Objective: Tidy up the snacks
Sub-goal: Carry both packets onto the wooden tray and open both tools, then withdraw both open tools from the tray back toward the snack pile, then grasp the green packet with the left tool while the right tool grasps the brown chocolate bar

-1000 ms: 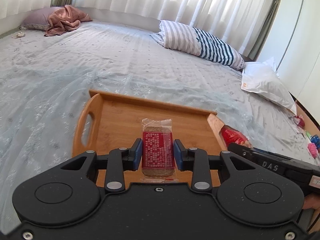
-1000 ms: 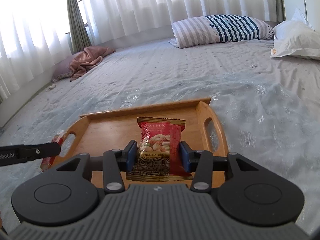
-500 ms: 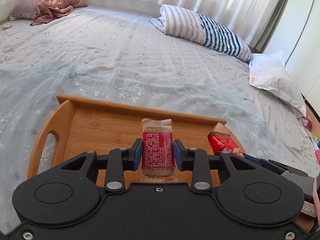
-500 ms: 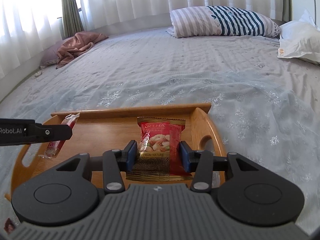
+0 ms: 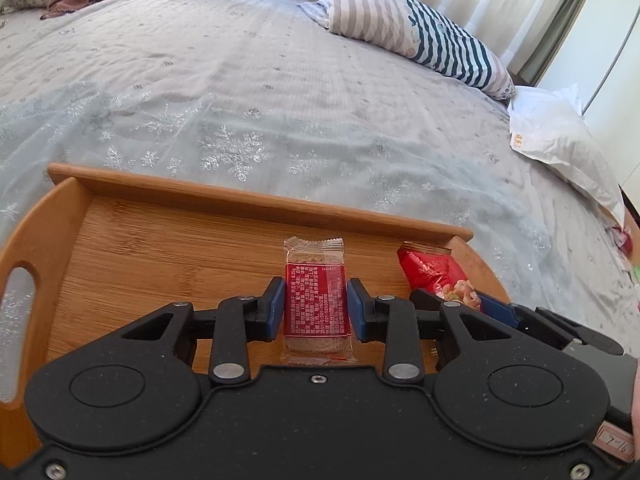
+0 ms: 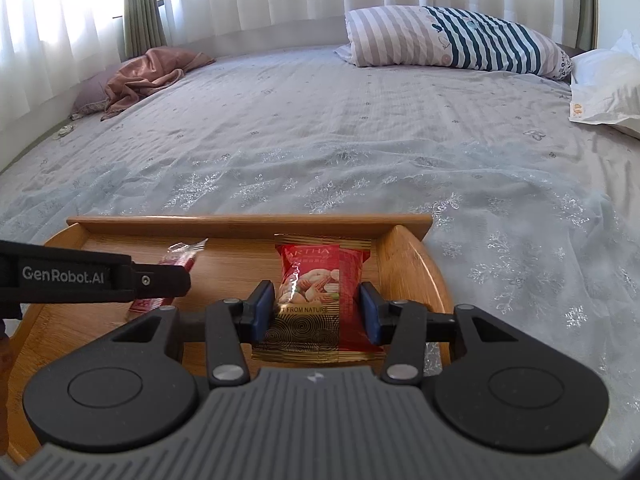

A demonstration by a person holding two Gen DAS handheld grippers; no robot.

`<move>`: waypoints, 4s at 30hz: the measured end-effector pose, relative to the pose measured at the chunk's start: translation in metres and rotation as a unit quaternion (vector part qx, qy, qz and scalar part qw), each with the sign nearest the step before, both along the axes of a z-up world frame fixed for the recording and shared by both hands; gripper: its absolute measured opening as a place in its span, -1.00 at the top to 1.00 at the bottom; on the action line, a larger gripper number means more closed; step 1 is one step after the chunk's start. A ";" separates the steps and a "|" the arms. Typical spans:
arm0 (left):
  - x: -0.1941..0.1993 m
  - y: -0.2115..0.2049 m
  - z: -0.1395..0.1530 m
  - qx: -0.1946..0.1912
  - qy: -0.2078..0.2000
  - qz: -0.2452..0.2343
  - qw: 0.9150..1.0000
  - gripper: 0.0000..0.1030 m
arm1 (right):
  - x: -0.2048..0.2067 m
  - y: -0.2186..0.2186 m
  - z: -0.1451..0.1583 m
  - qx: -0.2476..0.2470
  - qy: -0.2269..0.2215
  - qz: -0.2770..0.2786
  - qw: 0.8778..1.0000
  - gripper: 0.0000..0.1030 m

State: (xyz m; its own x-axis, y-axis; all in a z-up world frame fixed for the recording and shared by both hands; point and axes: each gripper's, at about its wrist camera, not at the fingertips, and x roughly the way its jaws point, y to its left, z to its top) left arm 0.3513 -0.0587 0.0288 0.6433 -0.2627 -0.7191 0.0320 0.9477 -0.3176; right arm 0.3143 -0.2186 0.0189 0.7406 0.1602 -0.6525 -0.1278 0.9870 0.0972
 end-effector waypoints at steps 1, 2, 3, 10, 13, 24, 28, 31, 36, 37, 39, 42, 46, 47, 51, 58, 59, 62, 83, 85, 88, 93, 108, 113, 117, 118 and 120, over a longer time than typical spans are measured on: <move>0.003 -0.001 -0.001 -0.001 0.001 0.001 1.000 0.39 | 0.001 0.000 -0.001 0.001 -0.001 0.000 1.000 0.02; 0.004 -0.002 -0.002 -0.002 0.001 0.001 1.000 0.39 | 0.001 0.000 -0.002 0.001 -0.005 0.001 1.000 0.02; 0.006 -0.002 -0.002 -0.005 0.000 0.001 1.000 0.39 | 0.002 0.000 -0.002 0.000 -0.008 0.002 1.000 0.02; 0.012 -0.004 -0.006 -0.010 0.001 0.000 1.000 0.39 | 0.004 0.000 -0.005 0.004 -0.018 0.007 1.000 0.00; 0.014 -0.005 -0.008 -0.009 -0.002 0.001 1.000 0.39 | 0.005 0.000 -0.006 0.006 -0.019 0.008 1.000 0.00; 0.016 -0.011 -0.007 -0.007 -0.009 0.001 1.000 0.02 | 0.007 -0.002 -0.007 0.015 -0.016 0.011 1.000 -0.39; 0.007 -0.010 0.001 0.010 -0.018 0.004 1.000 -0.41 | 0.000 -0.001 -0.003 0.017 -0.015 0.011 1.000 -0.51; -0.003 -0.007 0.009 0.022 -0.029 0.002 0.999 -0.54 | -0.008 0.002 0.003 0.013 -0.019 0.015 1.000 -0.57; -0.026 0.006 0.023 0.030 -0.041 0.002 0.999 -0.67 | -0.027 0.007 0.016 0.010 -0.028 0.024 0.999 -0.66; -0.031 0.008 0.025 0.033 -0.042 0.001 0.999 -0.68 | -0.031 0.008 0.019 0.008 -0.030 0.026 0.999 -0.67; -0.041 0.013 0.029 0.041 -0.046 0.001 0.998 -0.71 | -0.041 0.010 0.025 0.006 -0.033 0.028 0.999 -0.68; -0.059 0.020 0.034 0.049 -0.052 -0.003 0.997 -0.73 | -0.054 0.011 0.032 0.007 -0.037 0.030 0.999 -0.70; -0.084 0.029 0.041 0.055 -0.058 -0.008 0.997 -0.76 | -0.072 0.013 0.039 0.007 -0.040 0.034 0.999 -0.71; -0.090 0.031 0.042 0.058 -0.061 -0.009 0.996 -0.77 | -0.076 0.014 0.040 0.007 -0.041 0.035 0.999 -0.71; -0.117 0.039 0.048 0.062 -0.075 -0.014 0.995 -0.86 | -0.097 0.016 0.046 0.004 -0.049 0.041 0.998 -0.73; -0.154 0.045 0.055 0.067 -0.097 -0.027 0.993 -0.91 | -0.127 0.019 0.050 0.003 -0.060 0.051 0.997 -0.75; -0.158 0.044 0.056 0.072 -0.101 -0.029 0.992 -0.93 | -0.131 0.019 0.050 0.001 -0.063 0.053 0.997 -0.76; -0.165 0.042 0.056 0.092 -0.113 -0.036 0.989 -0.95 | -0.141 0.020 0.049 -0.005 -0.068 0.058 0.996 -0.76; -0.206 0.051 0.079 0.077 -0.118 -0.061 0.988 -0.99 | -0.189 0.010 0.050 0.003 -0.082 0.068 0.994 -0.81; -0.219 0.051 0.078 0.070 -0.124 -0.067 0.988 -0.99 | -0.196 0.010 0.050 0.002 -0.086 0.070 0.994 -0.81; -0.239 0.049 0.073 0.067 -0.124 -0.071 0.987 -0.99 | -0.206 0.010 0.047 0.000 -0.089 0.072 0.993 -0.81; -0.273 0.049 0.062 0.066 -0.128 -0.070 0.987 -0.99 | -0.228 0.008 0.044 0.004 -0.096 0.069 0.993 -0.82; -0.360 0.058 0.030 0.087 -0.133 -0.028 0.987 -0.99 | -0.300 0.020 0.014 -0.029 -0.114 0.056 0.991 -0.85; -0.381 0.059 0.020 0.098 -0.145 -0.009 0.984 -0.99 | -0.318 0.024 0.006 -0.036 -0.130 0.051 0.990 -0.85; -0.392 0.057 0.011 0.107 -0.143 -0.015 0.984 -0.99 | -0.326 0.031 0.000 -0.047 -0.137 0.052 0.988 -0.85; -0.394 0.057 0.009 0.109 -0.140 -0.017 0.984 -0.99 | -0.327 0.033 -0.002 -0.050 -0.137 0.053 0.988 -0.85; -0.396 0.056 0.003 0.113 -0.134 -0.019 0.984 -0.99 | -0.330 0.037 -0.004 -0.059 -0.139 0.051 0.987 -0.85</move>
State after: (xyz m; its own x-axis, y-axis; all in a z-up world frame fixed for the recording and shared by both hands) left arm -0.0450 -0.0030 0.0320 0.8105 -0.1423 -0.5682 0.1223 0.9898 -0.0734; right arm -0.0160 -0.1818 0.0145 0.8779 0.1787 -0.4443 -0.2328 0.9700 -0.0699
